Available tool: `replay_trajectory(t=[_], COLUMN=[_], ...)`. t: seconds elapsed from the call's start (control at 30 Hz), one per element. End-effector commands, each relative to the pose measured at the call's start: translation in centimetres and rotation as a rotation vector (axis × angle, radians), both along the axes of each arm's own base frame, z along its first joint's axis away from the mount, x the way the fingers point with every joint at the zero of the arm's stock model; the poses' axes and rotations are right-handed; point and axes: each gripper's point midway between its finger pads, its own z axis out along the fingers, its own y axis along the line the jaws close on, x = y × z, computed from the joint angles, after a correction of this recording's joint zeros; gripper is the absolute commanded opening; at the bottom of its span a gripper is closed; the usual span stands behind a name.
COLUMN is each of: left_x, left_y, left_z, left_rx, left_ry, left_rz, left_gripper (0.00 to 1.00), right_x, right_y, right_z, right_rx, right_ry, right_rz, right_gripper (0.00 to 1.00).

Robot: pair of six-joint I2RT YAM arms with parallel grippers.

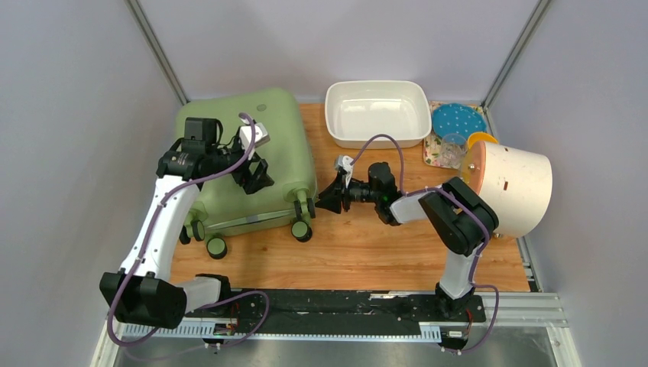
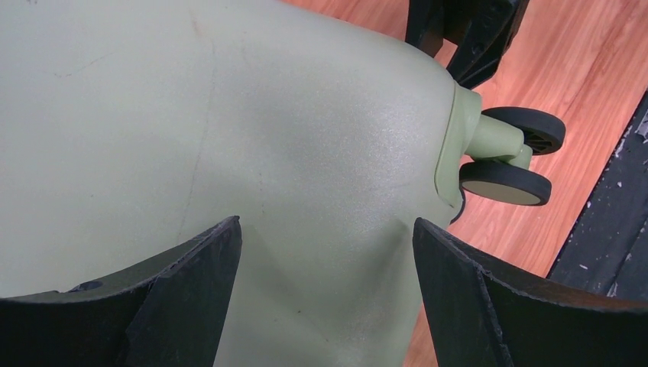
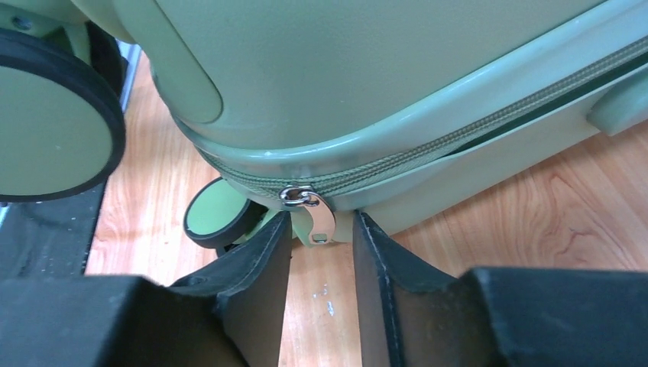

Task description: Open, take out, and arrange the luggage

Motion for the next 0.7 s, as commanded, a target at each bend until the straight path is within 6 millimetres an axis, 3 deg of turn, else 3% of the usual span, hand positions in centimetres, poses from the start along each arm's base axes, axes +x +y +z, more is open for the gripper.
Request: replay_trajectory(t=[0.0,0.2,0.3,0.4,0.53,0.67], left_x=[-0.4,-0.4,-0.3,-0.3,-0.6,-3.2], left_y=[-0.6,-1.0,-1.2,-1.2,-1.6,-3.9], left_z=[-0.3,-0.8,-0.9,-1.1,-1.1,-0.9], left_rx=[0.026,0.044,0.036,0.036,0.042,0.1], left_ry=[-0.007,-0.006,0.0,0.002,-0.006,-0.042], left_rz=[-0.057,-0.074,-0.071,-0.072,-0.093,-0.281], left_gripper=[0.9,0.9,0.9,0.9,0.9,0.9], right_x=[-1.0,-0.5,-0.1,0.1,0.9,1.8], right_y=[1.2,1.2,1.1,0.7,0.0,-0.9], right_z=[3.6,4.5,4.4,4.3,4.4,4.7], right_rx=[0.103,0.113,0.115,0.111,0.087,0.057], right_ry=[-0.058,-0.059,-0.042,-0.053,-0.065,-0.099], right_rz=[0.107,0.067,0.033,-0.002,-0.088,-0.164], right_gripper=[0.36,0.26,0.08,0.01,0.0,0.0])
